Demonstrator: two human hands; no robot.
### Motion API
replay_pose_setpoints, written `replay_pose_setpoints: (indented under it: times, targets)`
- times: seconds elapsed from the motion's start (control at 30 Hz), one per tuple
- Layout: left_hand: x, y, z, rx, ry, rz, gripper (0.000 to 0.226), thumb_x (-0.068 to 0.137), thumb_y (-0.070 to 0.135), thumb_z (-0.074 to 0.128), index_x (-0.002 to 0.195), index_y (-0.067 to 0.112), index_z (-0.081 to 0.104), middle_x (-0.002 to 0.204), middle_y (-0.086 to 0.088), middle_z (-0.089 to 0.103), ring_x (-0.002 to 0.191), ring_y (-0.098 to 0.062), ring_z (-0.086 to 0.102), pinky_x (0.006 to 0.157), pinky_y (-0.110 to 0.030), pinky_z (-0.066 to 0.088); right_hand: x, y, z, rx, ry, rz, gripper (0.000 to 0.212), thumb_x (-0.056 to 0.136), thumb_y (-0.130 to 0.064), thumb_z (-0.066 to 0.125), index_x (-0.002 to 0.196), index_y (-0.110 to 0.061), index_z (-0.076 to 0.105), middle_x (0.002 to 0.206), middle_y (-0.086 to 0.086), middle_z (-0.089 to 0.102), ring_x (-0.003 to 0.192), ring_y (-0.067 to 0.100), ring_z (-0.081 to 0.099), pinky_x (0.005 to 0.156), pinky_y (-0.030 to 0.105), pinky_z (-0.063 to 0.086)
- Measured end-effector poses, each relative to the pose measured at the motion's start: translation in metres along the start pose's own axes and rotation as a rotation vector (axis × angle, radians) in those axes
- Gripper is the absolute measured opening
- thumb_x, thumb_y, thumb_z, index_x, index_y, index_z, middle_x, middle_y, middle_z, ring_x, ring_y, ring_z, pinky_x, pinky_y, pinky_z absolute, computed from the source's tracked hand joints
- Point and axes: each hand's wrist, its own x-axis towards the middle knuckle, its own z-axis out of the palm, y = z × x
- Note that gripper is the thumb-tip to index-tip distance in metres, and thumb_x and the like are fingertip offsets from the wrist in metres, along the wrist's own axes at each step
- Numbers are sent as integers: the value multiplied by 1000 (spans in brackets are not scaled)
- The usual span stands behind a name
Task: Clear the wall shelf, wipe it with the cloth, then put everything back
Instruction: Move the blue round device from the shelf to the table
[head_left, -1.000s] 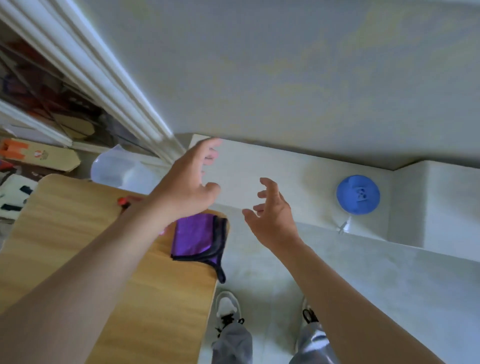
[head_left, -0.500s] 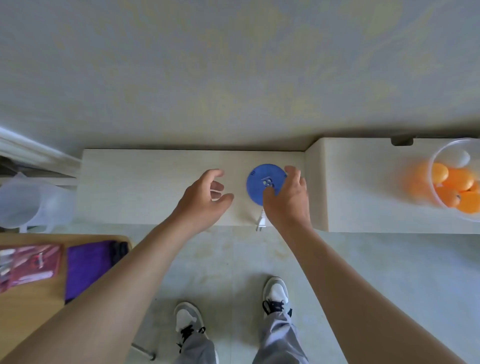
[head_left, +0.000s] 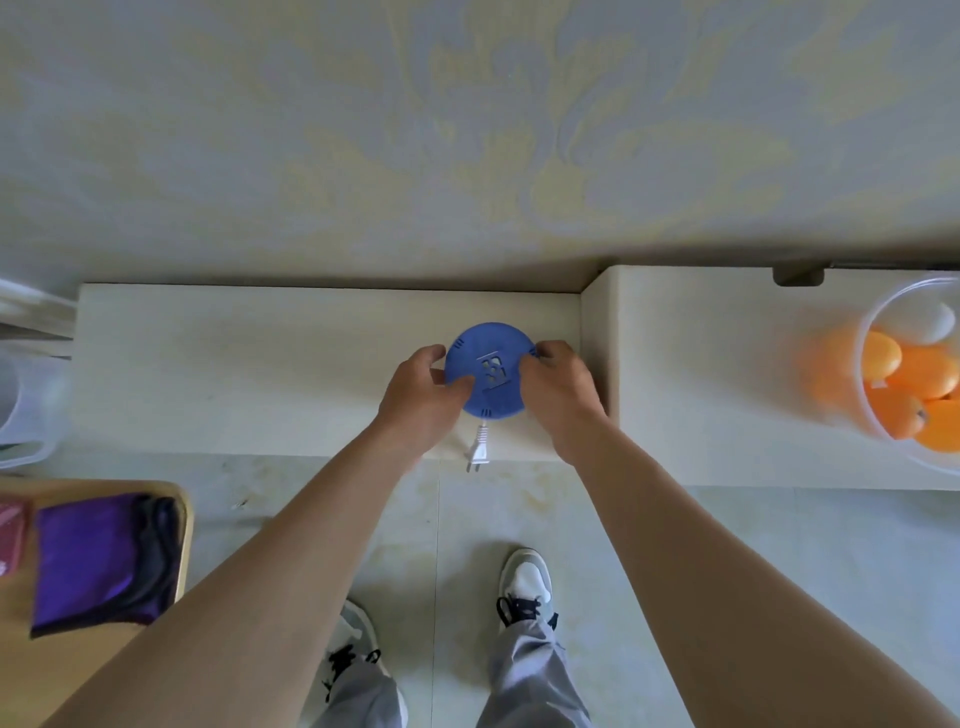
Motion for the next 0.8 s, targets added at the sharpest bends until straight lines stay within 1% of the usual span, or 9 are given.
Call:
replay_pose_setpoints:
  times: [0.03, 0.07, 0.13, 0.2, 0.27, 0.37, 0.47, 0.63, 0.8]
  targets:
    - [1, -1, 1, -5, -3, 2, 37, 74, 30, 61, 111, 32, 64, 103, 4, 73, 98, -24, 70, 92, -53, 56, 0, 1, 1, 16, -1, -13, 14, 97, -18, 43, 100, -13, 56, 80, -1, 51, 65, 16, 44, 53, 26, 32]
    - [0, -1, 1, -19, -4, 7, 26, 73, 28, 60, 97, 35, 65, 100, 3, 75, 96, -25, 71, 91, -54, 56, 1, 2, 2, 33, -1, -20, 16, 97, -19, 44, 103, -13, 57, 83, -1, 53, 68, 17, 47, 55, 26, 34]
    - [1, -2, 1, -65, -3, 12, 17, 79, 22, 62, 89, 34, 64, 98, 1, 75, 96, -28, 72, 91, -55, 56, 0, 2, 4, 69, 4, -23, 17, 98, -20, 45, 103, -12, 59, 85, 0, 56, 72, 19, 51, 58, 27, 40]
    - [-1, -2, 1, -113, -9, 6, 22, 89, 11, 62, 91, 32, 63, 98, -2, 75, 96, -30, 72, 91, -54, 57, 0, 3, 5, 85, 8, -24, 18, 98, -20, 46, 103, -11, 60, 87, 3, 60, 75, 22, 54, 62, 32, 47]
    - [-2, -2, 0, -174, -16, -13, 24, 92, 5, 59, 95, 28, 63, 99, -5, 76, 97, -30, 72, 91, -51, 58, -3, 3, 6, 85, 20, -40, 16, 98, -22, 48, 103, -14, 60, 91, 5, 63, 79, 25, 58, 69, 39, 54]
    - [-6, -3, -7, -233, -30, -30, 25, 92, 3, 59, 110, 20, 63, 101, -4, 75, 95, -26, 74, 89, -42, 60, -9, 4, 8, 96, 33, -48, 14, 98, -25, 50, 107, -20, 58, 94, 1, 64, 88, 27, 64, 80, 46, 58]
    - [-16, -4, -20, -252, -31, -30, 33, 92, 6, 62, 123, 15, 60, 105, -4, 74, 92, -23, 74, 85, -39, 61, -21, 0, 11, 97, 15, -54, 19, 97, -27, 51, 114, -24, 57, 99, 1, 65, 94, 26, 65, 84, 48, 59]
    - [-43, -4, -45, -278, -1, -23, 33, 90, 9, 66, 121, 18, 60, 109, -8, 70, 91, -24, 75, 82, -39, 62, -48, -8, 16, 97, -12, -76, 26, 96, -30, 52, 121, -24, 57, 103, 0, 65, 96, 24, 66, 87, 49, 58]
    - [-76, -8, -71, -312, 54, -9, 28, 89, 9, 68, 114, 20, 63, 108, -11, 70, 90, -26, 75, 84, -44, 62, -78, -22, 24, 68, -70, -122, 24, 95, -33, 55, 117, -24, 58, 101, 0, 66, 95, 24, 66, 85, 50, 59]
